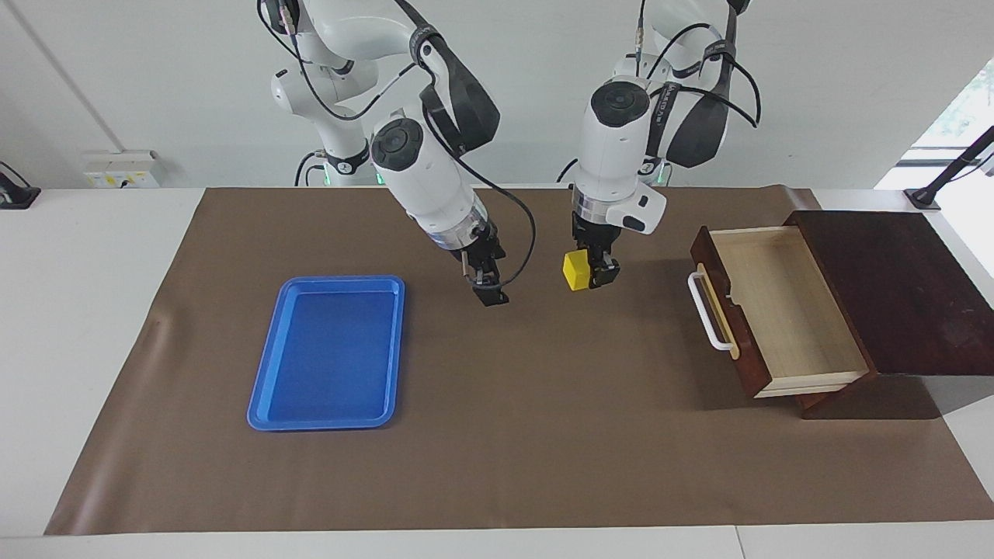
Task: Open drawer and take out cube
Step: 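Carry the cube toward the right gripper while the right gripper approaches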
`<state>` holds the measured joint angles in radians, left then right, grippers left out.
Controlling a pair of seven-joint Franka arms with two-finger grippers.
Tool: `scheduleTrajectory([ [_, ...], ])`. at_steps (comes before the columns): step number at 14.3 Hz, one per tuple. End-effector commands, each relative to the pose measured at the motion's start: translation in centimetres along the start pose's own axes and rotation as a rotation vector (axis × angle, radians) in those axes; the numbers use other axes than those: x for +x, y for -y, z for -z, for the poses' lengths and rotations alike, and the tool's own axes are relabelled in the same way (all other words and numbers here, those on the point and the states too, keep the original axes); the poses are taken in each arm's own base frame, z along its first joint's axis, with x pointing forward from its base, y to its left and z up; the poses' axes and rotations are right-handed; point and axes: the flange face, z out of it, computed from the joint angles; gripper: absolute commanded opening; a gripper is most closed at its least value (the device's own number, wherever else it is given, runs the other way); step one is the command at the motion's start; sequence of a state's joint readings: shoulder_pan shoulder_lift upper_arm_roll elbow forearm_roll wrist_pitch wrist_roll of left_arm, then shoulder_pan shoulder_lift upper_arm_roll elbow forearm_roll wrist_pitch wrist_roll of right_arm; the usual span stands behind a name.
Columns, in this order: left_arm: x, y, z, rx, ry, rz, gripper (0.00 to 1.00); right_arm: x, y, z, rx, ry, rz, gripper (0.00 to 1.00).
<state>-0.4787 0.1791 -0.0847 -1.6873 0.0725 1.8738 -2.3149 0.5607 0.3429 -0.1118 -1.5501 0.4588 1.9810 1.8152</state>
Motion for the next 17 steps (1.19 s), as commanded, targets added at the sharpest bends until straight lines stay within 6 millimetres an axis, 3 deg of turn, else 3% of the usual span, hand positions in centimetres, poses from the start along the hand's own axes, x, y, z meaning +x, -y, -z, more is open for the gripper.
scheduleTrajectory([
  [1,-0.7,-0.2,0.4,-0.003,0.024,0.02,0.0,0.3,-0.1,-0.3,-0.006,0.005,0.076,0.99],
  [5,-1.2,-0.2,0.5,-0.022,0.044,0.036,0.0,0.0,-0.1,-0.5,-0.023,0.002,0.098,0.99],
  [12,-1.1,-0.1,0.2,-0.018,0.038,0.038,0.0,-4.5,1.0,-1.7,-0.059,0.001,0.128,0.99],
  [17,-1.2,-0.1,0.1,-0.018,0.038,0.036,0.0,-6.3,1.6,-2.0,-0.05,-0.004,0.115,0.99],
])
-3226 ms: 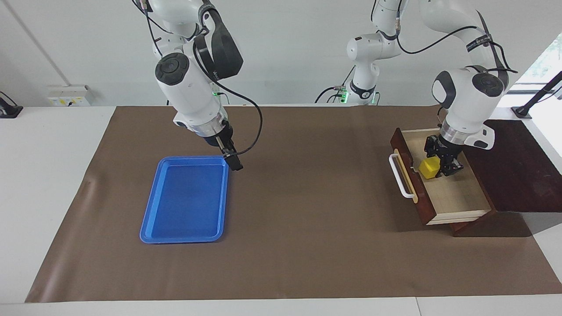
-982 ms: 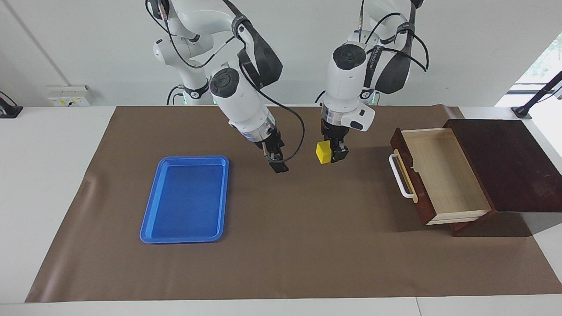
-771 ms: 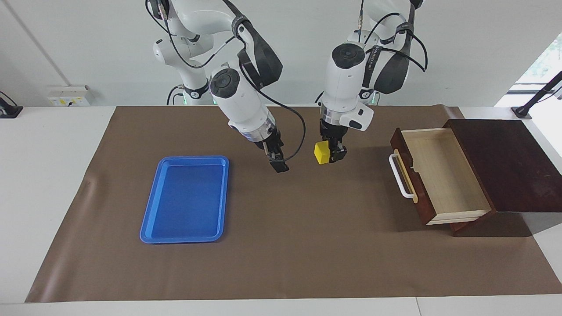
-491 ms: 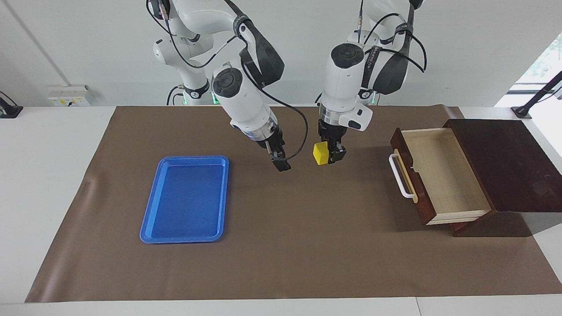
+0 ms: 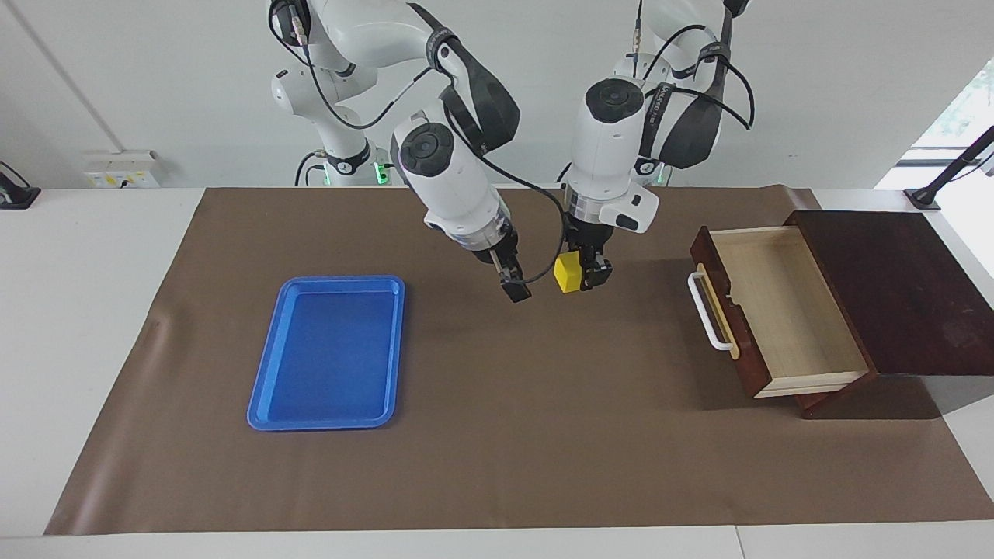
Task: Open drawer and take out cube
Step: 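Carry the cube toward the right gripper while the right gripper approaches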
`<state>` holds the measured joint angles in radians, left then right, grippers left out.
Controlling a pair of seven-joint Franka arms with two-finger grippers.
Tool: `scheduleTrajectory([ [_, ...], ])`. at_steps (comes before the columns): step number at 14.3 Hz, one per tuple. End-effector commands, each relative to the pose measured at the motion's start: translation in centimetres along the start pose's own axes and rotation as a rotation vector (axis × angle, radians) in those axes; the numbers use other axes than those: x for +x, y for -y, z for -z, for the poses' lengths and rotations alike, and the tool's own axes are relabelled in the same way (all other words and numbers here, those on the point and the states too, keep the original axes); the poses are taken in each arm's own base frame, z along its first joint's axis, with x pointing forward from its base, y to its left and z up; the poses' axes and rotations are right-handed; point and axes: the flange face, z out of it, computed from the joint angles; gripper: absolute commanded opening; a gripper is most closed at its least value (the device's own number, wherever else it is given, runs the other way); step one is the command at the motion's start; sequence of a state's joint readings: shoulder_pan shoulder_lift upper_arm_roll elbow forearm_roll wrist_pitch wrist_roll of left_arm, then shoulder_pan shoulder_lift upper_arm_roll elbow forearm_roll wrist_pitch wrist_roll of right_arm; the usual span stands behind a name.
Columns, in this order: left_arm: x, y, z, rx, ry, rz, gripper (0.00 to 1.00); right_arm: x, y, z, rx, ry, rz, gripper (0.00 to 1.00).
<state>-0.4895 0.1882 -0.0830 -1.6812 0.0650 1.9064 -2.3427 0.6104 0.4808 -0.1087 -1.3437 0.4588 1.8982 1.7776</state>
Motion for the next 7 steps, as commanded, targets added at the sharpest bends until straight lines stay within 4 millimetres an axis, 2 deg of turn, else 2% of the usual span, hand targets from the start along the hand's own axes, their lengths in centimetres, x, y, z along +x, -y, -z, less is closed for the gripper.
scheduleTrajectory([
  [1,-0.3,0.0,0.0,-0.001,0.011,0.015,0.0,-1.0,0.6,0.2,-0.026,-0.007,-0.004,0.99],
  [2,-0.3,0.0,0.0,-0.001,0.011,0.015,0.0,-1.0,0.3,-0.1,-0.042,-0.029,0.001,0.99],
  [4,-0.3,0.0,0.0,-0.001,0.011,0.015,0.0,-2.3,-0.6,-0.7,-0.054,-0.076,0.037,0.99],
  [7,-0.3,0.0,-0.1,-0.001,0.011,0.015,0.0,-2.5,-0.6,-0.7,-0.052,-0.083,0.024,0.98],
])
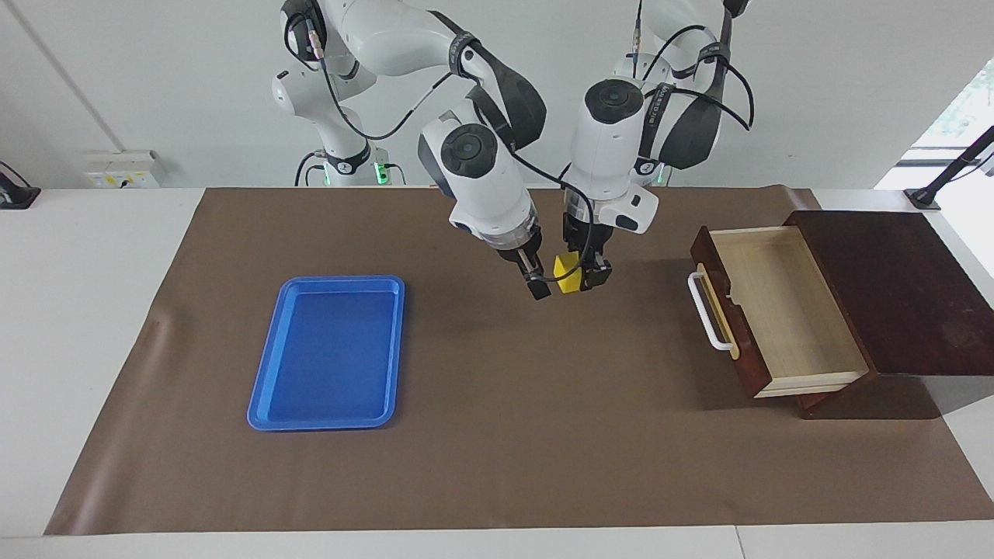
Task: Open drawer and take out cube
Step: 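Carry the cube toward the right gripper while the right gripper approaches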
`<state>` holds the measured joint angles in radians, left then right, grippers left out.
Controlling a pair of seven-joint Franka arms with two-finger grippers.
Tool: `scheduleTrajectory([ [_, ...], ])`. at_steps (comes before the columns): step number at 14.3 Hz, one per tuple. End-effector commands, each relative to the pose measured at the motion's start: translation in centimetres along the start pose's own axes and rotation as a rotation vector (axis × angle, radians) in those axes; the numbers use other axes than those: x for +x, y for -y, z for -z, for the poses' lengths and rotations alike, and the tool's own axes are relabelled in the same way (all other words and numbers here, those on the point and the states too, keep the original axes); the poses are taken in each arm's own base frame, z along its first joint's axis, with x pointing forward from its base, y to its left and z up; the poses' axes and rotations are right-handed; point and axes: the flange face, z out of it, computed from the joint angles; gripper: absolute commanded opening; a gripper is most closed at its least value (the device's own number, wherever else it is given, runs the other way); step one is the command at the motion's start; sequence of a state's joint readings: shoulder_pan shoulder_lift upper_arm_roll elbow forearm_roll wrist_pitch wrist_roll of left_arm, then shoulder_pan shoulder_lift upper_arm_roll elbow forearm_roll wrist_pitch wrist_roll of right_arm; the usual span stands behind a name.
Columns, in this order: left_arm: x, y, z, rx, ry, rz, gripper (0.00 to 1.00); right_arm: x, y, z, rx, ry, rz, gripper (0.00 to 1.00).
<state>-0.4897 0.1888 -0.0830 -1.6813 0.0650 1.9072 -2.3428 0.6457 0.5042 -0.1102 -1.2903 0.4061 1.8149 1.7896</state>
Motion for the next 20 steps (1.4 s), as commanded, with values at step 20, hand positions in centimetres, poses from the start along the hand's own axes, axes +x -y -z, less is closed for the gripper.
scheduleTrajectory([
  [20,-0.2,0.1,-0.5,0.003,0.007,0.015,0.0,0.5,3.6,3.1,0.013,0.083,-0.088,0.98],
])
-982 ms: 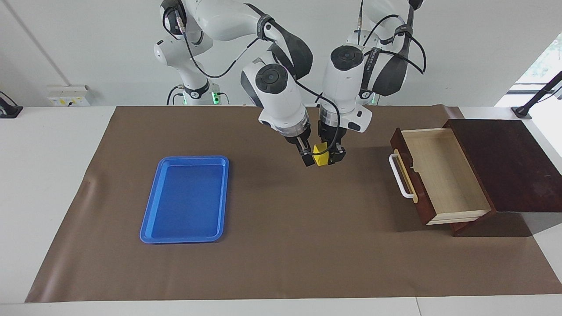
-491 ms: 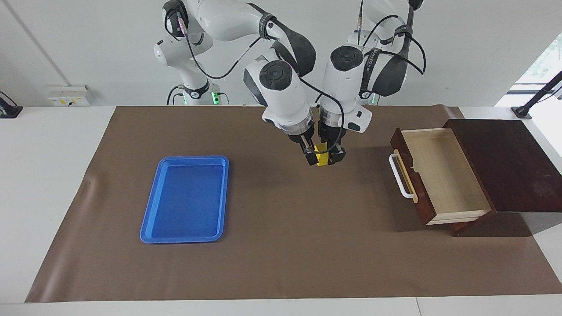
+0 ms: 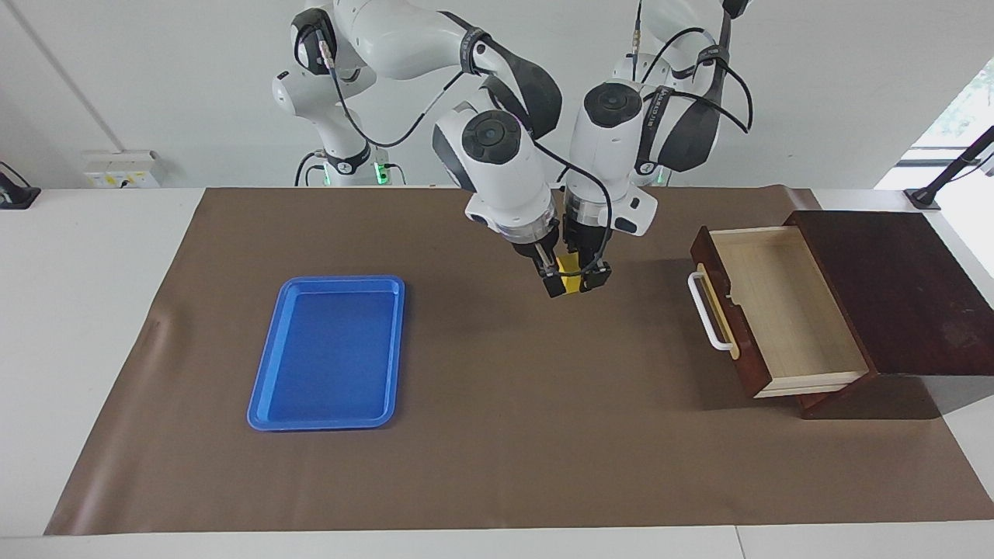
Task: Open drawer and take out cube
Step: 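Carry the cube toward the right gripper while the right gripper approaches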
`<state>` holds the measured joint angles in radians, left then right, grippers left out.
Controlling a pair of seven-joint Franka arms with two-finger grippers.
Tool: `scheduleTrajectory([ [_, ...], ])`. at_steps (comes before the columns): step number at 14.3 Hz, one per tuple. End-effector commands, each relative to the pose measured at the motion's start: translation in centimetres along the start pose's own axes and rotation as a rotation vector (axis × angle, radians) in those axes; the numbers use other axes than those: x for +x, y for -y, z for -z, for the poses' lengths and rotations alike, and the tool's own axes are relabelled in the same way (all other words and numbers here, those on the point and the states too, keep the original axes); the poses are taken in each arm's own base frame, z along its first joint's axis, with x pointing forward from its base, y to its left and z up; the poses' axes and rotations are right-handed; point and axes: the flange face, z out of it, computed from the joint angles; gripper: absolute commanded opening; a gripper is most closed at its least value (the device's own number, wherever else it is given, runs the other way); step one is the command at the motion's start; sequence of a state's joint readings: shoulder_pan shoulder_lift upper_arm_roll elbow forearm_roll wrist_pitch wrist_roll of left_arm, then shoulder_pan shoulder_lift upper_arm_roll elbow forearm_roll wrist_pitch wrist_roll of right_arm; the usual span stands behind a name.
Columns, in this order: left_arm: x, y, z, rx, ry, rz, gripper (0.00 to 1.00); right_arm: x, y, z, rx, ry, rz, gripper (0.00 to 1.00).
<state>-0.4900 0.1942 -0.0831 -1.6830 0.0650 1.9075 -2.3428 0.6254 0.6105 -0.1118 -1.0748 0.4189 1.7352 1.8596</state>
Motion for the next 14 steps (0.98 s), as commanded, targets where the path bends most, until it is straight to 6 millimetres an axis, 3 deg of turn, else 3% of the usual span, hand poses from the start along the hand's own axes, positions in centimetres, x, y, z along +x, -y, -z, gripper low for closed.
scheduleTrajectory([
  [1,0.0,0.1,-0.1,-0.002,0.011,0.017,0.0,2.0,1.6,1.4,-0.011,0.079,-0.054,0.98],
  [9,0.1,0.0,-0.3,-0.004,0.013,0.02,0.0,3.3,2.1,2.6,-0.027,0.231,0.019,0.98],
  [14,0.3,-0.1,-0.3,-0.004,0.013,0.023,0.0,3.3,1.8,0.9,-0.04,0.259,0.117,0.98],
])
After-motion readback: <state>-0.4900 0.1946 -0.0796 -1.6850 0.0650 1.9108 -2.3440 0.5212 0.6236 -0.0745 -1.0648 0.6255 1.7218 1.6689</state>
